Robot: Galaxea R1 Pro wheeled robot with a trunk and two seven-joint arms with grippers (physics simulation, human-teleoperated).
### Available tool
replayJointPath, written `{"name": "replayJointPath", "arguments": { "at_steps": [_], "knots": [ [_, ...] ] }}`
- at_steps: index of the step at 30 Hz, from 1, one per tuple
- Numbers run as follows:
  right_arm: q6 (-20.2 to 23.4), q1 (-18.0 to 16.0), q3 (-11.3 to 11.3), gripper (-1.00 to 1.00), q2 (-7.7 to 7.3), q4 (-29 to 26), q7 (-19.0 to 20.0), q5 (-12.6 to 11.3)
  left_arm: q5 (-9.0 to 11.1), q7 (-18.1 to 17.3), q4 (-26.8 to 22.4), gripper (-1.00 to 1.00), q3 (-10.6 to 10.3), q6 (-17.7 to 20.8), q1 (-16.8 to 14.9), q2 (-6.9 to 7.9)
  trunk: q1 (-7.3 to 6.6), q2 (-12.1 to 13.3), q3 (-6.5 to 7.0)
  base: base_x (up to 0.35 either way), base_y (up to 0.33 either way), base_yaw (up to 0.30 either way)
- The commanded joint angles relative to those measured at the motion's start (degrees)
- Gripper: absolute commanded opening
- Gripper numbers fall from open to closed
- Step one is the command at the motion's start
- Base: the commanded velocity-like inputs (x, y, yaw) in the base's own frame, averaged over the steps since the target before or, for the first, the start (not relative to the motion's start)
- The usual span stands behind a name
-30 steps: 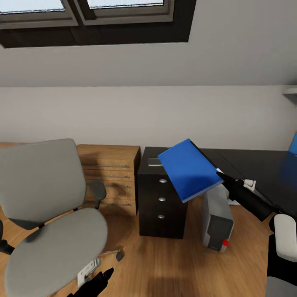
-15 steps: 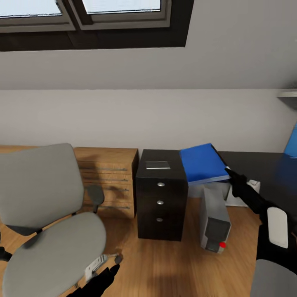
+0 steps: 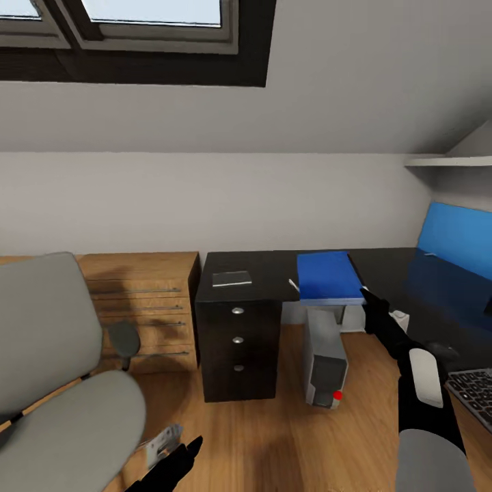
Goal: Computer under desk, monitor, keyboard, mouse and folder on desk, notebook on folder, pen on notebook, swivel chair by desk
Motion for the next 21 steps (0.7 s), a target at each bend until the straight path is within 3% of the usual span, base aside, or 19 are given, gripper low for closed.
{"name": "replayJointPath", "arguments": {
  "at_steps": [1,6,8,9,13,16,21],
  "knots": [
    [0.42,-0.08,-0.1,-1.0,0.07,0.06,0.2,0.05,0.65,0.52,-0.14,1.0,0.05,0.12,0.02,0.03,-0.23,0.39,0.14,0.0,0.0,-0.299],
    [0.9,-0.08,0.55,-1.0,0.01,0.23,0.26,0.05,0.81,0.99,-0.56,1.0,0.4,0.46,-0.52,0.21,-1.32,2.39,1.03,0.0,0.0,-0.299],
    [0.99,-0.08,0.7,-1.0,-0.11,0.25,0.27,0.05,0.64,1.12,-0.2,1.0,0.41,0.75,-2.79,0.27,-1.76,3.19,1.39,0.0,0.0,-0.299],
    [1.02,-0.08,0.74,-1.0,-0.33,0.26,0.28,0.06,0.52,1.42,4.59,1.0,0.4,1.21,-8.97,0.26,-1.98,3.59,1.57,0.0,0.0,-0.299],
    [1.03,-0.08,0.76,-1.0,-0.15,0.26,0.28,0.05,0.47,1.39,13.72,1.0,0.26,0.9,-15.74,-0.26,-2.86,5.2,2.29,0.0,0.0,-0.299],
    [1.03,-0.08,0.81,-1.0,-0.06,0.26,0.28,0.05,0.66,1.42,17.09,1.0,0.22,0.35,-17.88,-0.4,-3.52,6.4,2.83,0.0,0.0,-0.299],
    [1.03,-0.1,0.78,-1.0,-0.08,1.16,0.15,0.07,0.92,1.22,18.72,1.0,0.03,-0.14,-18.65,-0.62,-4.62,8.41,3.73,0.0,0.0,-0.299]
  ]
}}
